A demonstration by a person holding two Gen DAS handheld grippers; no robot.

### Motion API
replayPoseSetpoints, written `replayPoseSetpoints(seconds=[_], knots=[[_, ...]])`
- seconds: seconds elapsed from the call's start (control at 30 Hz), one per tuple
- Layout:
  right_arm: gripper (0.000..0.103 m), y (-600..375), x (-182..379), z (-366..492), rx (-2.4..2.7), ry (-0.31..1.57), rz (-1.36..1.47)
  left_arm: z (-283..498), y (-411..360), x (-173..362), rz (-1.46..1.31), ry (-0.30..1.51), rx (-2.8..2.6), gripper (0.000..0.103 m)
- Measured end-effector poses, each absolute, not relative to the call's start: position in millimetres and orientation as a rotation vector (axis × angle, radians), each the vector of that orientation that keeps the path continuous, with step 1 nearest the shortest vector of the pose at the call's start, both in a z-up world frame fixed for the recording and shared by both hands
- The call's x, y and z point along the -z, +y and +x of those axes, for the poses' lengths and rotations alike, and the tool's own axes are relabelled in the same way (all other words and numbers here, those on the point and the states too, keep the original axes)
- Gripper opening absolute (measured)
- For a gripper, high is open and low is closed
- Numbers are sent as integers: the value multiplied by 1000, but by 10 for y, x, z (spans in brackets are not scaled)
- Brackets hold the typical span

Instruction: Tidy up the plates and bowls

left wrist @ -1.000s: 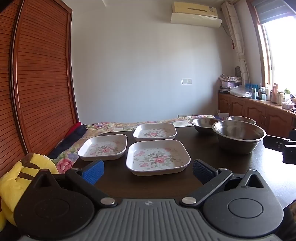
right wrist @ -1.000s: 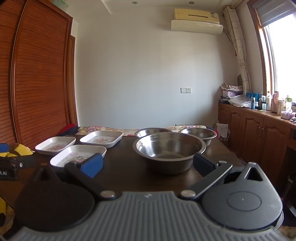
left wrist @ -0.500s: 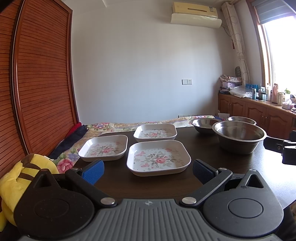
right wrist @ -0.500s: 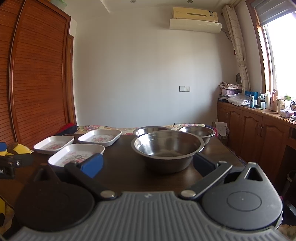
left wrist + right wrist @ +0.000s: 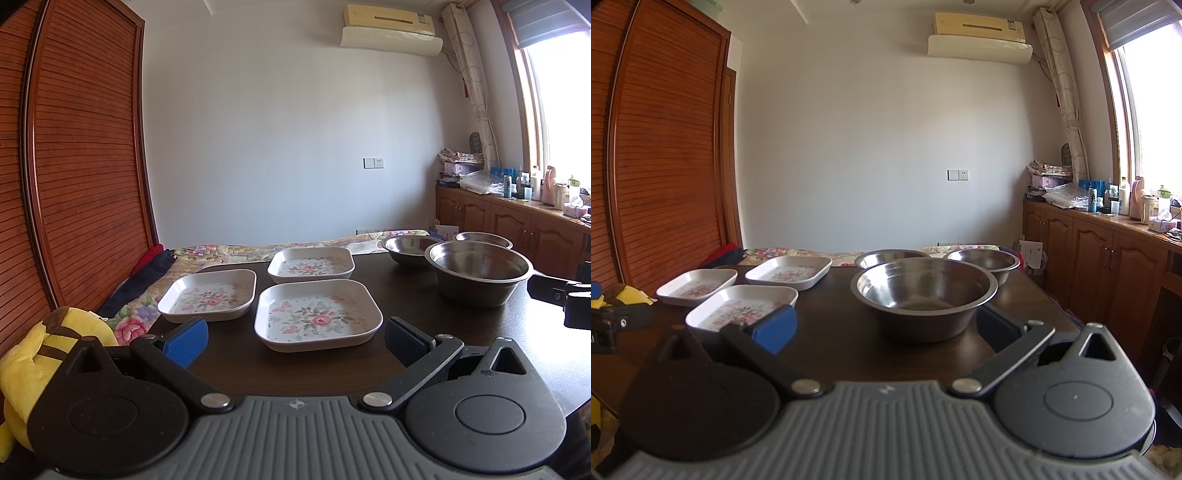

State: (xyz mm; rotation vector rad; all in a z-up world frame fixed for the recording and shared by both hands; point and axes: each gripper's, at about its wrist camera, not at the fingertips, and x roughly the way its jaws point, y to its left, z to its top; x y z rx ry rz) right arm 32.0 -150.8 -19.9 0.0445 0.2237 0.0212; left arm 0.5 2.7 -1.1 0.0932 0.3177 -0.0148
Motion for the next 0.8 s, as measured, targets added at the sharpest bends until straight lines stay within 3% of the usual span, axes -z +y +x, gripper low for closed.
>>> replayPoseSetpoints(seconds=[0.8], knots=[[103, -1515, 188, 325, -18, 223, 47, -18, 101, -46, 98, 321, 14, 103]])
